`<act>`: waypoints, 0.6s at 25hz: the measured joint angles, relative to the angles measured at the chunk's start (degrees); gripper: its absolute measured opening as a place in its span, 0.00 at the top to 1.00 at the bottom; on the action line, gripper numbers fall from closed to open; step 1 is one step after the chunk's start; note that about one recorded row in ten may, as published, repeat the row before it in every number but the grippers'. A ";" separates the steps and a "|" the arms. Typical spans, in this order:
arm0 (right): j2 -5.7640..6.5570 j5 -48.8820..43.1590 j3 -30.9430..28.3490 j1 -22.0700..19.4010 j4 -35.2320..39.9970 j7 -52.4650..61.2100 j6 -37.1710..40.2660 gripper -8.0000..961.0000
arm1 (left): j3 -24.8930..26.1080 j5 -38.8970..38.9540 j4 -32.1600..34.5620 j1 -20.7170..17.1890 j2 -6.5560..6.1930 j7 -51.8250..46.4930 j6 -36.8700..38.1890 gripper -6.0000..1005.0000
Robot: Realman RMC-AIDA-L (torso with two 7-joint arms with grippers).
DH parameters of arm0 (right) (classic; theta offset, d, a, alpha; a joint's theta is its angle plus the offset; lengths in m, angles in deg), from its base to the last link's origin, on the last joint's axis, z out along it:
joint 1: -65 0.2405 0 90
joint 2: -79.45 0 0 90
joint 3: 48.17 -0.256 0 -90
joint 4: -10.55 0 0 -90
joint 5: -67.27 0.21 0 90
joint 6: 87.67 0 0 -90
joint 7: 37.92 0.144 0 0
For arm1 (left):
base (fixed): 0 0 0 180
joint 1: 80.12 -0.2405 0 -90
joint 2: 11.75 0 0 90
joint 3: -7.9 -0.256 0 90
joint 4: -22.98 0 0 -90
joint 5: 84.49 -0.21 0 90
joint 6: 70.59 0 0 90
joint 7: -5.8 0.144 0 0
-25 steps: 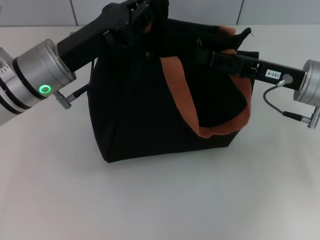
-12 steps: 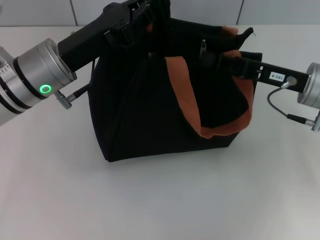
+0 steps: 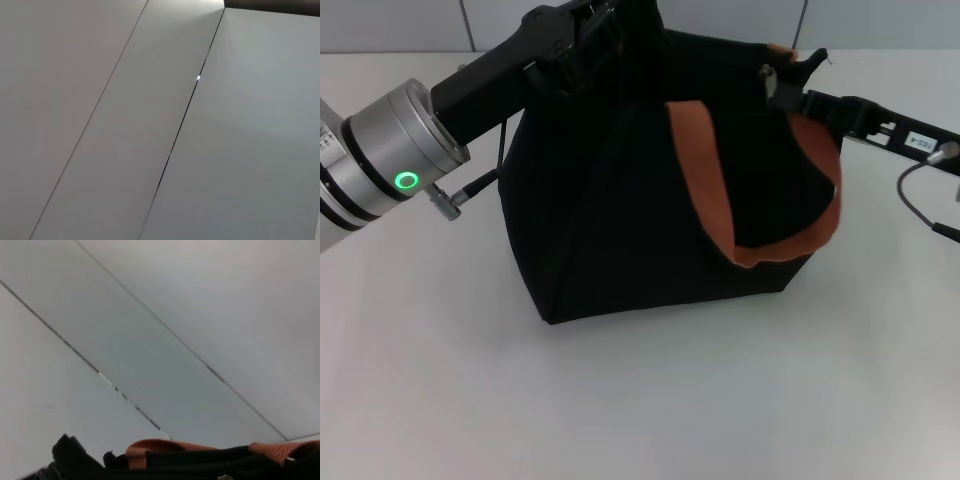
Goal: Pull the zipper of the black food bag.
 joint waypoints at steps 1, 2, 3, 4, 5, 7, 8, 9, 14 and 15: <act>0.00 0.45 -0.02 -0.32 0.23 0.24 0.00 0.99 | 0.00 0.00 0.00 -0.01 0.00 0.01 0.01 0.96; 0.00 0.73 -0.03 -0.60 0.35 0.44 -0.03 0.99 | 0.02 0.00 0.00 -0.05 0.00 0.04 0.03 0.96; 0.01 1.03 -0.19 -0.97 0.50 0.64 -0.06 0.99 | 0.02 0.00 0.00 -0.05 0.00 0.04 0.03 0.96; 0.02 1.63 -0.24 -1.50 0.63 0.86 -0.23 0.99 | 0.01 0.00 0.00 -0.08 0.00 0.05 0.04 0.96; 0.02 1.63 -0.24 -1.50 0.63 0.86 -0.23 0.99 | 0.01 0.00 0.00 -0.08 0.00 0.05 0.04 0.96; 0.04 3.05 -0.16 -2.37 0.69 0.98 -0.06 0.99 | 0.02 0.00 0.01 -0.18 0.00 0.05 0.08 0.96; 0.03 4.29 -0.36 -3.09 0.61 0.59 0.54 0.99 | 0.02 0.00 0.01 -0.25 0.00 0.05 0.09 0.96; 0.03 4.29 -0.36 -3.09 0.61 0.59 0.54 0.99 | 0.02 0.00 0.01 -0.25 0.00 0.05 0.09 0.96; -0.30 12.48 0.00 -6.94 -0.53 -4.73 4.30 1.00 | 0.12 0.01 0.10 -0.47 -0.01 0.05 0.04 0.96; -0.46 14.16 0.01 -7.83 -0.80 -6.13 4.95 1.00 | 0.17 0.05 0.33 -0.55 -0.01 0.05 -0.15 0.96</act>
